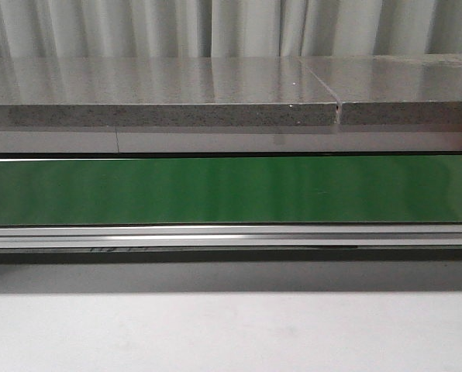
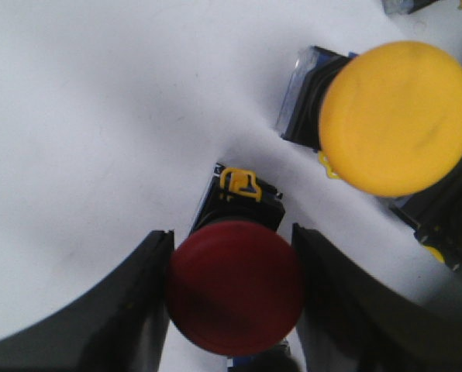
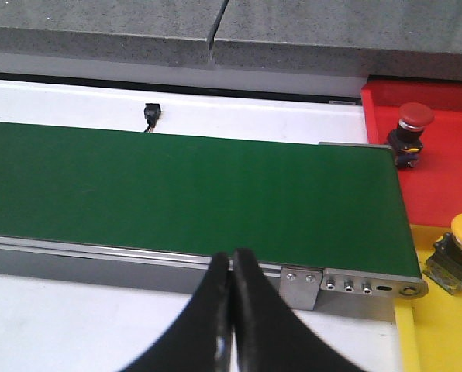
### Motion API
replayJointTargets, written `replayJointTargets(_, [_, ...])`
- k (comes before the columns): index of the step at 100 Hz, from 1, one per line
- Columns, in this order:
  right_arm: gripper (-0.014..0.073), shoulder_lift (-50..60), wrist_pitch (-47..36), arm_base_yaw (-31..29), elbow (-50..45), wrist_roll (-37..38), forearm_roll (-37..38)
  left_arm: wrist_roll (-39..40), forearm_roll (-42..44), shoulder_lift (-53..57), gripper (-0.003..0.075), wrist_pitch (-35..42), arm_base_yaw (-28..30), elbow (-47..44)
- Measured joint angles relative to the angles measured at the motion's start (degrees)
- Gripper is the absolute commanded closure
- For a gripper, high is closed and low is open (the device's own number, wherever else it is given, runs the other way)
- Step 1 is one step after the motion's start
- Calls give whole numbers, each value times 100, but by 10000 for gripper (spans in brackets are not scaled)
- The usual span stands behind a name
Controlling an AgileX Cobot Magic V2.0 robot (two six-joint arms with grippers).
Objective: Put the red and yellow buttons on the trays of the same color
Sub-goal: 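Lower the left gripper onto a red button in the pile and grasp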
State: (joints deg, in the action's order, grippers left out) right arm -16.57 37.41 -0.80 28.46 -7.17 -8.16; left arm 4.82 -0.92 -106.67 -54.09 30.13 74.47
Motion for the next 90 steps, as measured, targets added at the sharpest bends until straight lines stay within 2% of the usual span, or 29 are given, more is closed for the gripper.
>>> replayJointTargets(11, [659,0,0,0,0,0,-1,-33,0,0,572,24,0,0])
replayJointTargets(31, [659,0,0,0,0,0,-1,-226,0,91,573,-155,0,0])
replayJointTargets(58, [659,0,0,0,0,0,-11,-347,-10,1055,573,-407,-84,0])
replayJointTargets(90, [659,0,0,0,0,0,-11,-384,-10,2059,573,-766,-959,0])
